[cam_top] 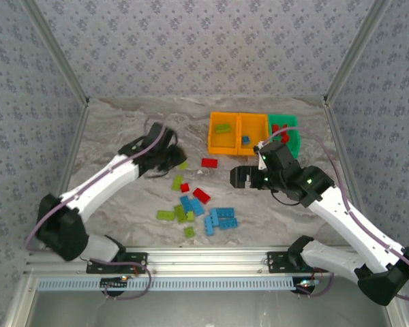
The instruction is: Sort the legos into containers by color
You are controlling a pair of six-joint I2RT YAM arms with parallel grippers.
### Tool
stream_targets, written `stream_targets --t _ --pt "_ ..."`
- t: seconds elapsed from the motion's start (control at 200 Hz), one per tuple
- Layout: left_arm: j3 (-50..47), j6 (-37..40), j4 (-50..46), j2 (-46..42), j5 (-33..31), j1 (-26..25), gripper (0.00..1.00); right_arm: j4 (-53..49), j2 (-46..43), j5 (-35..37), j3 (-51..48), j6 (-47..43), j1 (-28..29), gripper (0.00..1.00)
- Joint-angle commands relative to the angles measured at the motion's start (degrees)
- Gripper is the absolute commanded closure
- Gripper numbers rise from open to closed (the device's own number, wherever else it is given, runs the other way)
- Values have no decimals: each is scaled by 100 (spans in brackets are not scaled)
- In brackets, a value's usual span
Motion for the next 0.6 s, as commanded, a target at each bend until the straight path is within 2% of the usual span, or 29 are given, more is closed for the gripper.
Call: stream_targets --t 0.0,0.09,0.215,0.325,0.395,0.445,0.5,0.595 --pt "1357 965 169 1223 -380 -319 72 -29 -48 289 43 243 61 0" --pt "2743 1425 136 2462 -342 -390 72 -171 -117 439 43 280 124 0" --pt "4970 1824 -521 4103 -391 -369 70 -299 -360 629 -56 545 261 0" --pt "6672 2007 -1312 5264 -411 -339 54 -356 -567 722 -188 673 333 0" --pt "7408 2204 -1663 5580 -424 -362 45 -412 -629 774 -268 718 362 0" --pt "7488 2335 -1755 5492 -411 -378 42 -461 -632 830 -312 745 384 0" --pt "7095 2489 -1624 5132 -448 -435 41 -474 -615 885 -412 770 393 0" --pt "5314 2575 -636 3834 -490 -473 41 -364 -463 842 -568 783 425 0"
